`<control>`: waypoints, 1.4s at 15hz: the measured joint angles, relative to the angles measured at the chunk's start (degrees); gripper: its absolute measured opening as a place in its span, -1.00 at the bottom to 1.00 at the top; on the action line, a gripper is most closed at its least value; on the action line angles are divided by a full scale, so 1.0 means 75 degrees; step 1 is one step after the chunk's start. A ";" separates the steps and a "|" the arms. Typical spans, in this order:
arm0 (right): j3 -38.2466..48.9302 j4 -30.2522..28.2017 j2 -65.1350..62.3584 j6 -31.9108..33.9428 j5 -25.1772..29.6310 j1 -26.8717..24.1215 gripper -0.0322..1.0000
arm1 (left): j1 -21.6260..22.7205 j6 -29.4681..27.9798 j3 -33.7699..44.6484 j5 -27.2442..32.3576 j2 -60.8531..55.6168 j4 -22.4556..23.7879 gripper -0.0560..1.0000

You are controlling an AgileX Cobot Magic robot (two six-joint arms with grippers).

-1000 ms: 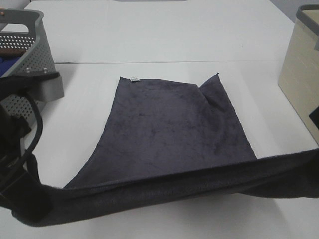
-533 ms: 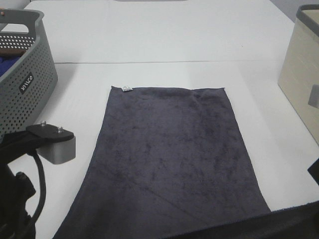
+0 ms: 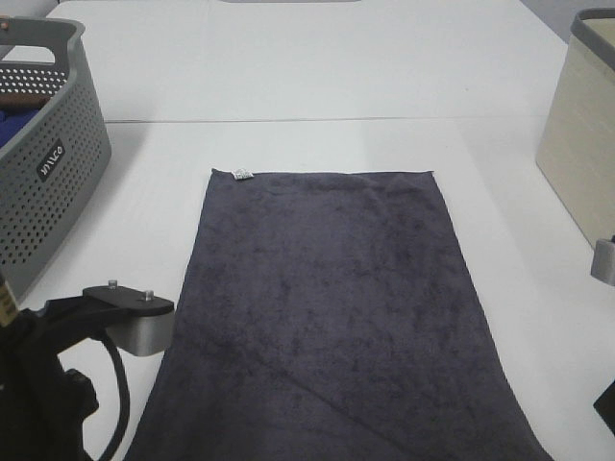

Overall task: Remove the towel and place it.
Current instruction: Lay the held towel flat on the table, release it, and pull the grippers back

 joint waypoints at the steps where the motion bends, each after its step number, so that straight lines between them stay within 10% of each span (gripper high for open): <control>1: 0.0099 0.0008 0.0191 0.0000 -0.0122 0.0000 -0.92 | 0.0000 0.0092 0.0000 0.0000 0.0237 -0.0069 -0.89; 21: 0.0199 0.0726 0.3797 -0.0833 -0.1612 -0.0015 -0.92 | 0.0000 0.0672 -0.1008 0.0183 0.3514 0.0160 -0.89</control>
